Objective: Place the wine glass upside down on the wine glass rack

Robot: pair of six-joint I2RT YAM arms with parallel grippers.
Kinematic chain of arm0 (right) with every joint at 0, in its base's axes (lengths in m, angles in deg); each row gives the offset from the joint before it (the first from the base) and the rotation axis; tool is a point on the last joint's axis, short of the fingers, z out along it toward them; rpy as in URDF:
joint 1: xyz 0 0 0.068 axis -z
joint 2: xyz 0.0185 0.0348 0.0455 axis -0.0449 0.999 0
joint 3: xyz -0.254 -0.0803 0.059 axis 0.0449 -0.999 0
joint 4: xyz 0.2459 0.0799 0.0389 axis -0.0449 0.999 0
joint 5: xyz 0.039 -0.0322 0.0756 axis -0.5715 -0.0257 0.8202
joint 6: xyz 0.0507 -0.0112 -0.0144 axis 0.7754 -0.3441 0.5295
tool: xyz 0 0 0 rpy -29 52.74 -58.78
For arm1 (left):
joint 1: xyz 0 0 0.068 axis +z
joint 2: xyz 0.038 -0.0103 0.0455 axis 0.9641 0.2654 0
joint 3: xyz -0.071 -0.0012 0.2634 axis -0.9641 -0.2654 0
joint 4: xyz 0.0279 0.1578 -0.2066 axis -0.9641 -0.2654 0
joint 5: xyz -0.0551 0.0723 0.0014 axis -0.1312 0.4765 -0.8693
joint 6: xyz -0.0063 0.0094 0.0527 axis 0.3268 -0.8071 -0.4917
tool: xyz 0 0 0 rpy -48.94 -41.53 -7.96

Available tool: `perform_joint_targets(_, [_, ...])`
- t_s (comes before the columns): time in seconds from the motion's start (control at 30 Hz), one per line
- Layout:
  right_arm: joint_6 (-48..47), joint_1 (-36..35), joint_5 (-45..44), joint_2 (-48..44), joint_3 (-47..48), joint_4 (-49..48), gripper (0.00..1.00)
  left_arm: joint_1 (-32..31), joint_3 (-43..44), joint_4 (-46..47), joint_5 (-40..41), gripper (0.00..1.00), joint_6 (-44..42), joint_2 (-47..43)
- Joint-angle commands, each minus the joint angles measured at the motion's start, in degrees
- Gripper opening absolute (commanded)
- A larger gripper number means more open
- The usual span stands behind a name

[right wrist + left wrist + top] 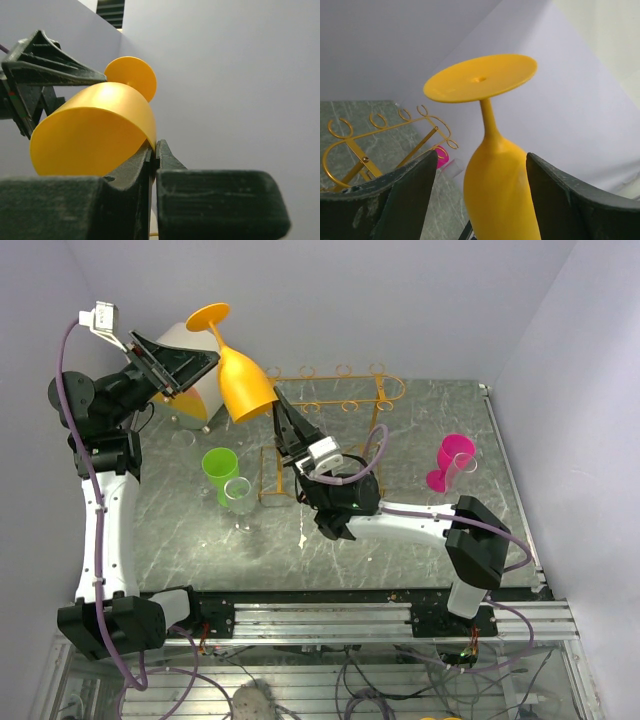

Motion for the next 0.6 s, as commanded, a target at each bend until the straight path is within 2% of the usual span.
perform_joint_targets(0.0, [0.0, -1.5, 1.8, 1.5, 2.9, -2.8, 0.00, 0.4, 1.1, -4.5, -1.5, 0.80, 17.6, -0.2])
perform_joint_targets(0.13, [-0.7, -2.0, 1.3, 2.9, 3.9, -3.0, 0.00, 0.4, 1.7, -4.6, -1.6, 0.67, 17.4, -0.2])
perform_joint_targets(0.33, [0.0, -2.1, 1.3, 4.0, 4.6, -2.7, 0.00, 0.4, 1.5, -5.3, -1.5, 0.63, 17.0, -0.2])
perform_joint_targets(0.47, [-0.6, -2.2, 0.2, 4.9, 4.7, -4.1, 0.00, 0.4, 1.6, -4.9, -1.5, 0.44, 17.0, -0.1])
perform_joint_targets(0.57, [-2.2, -2.4, -1.5, 5.9, 5.2, -6.0, 0.00, 0.4, 1.8, -5.4, -1.6, 0.40, 16.4, -0.1])
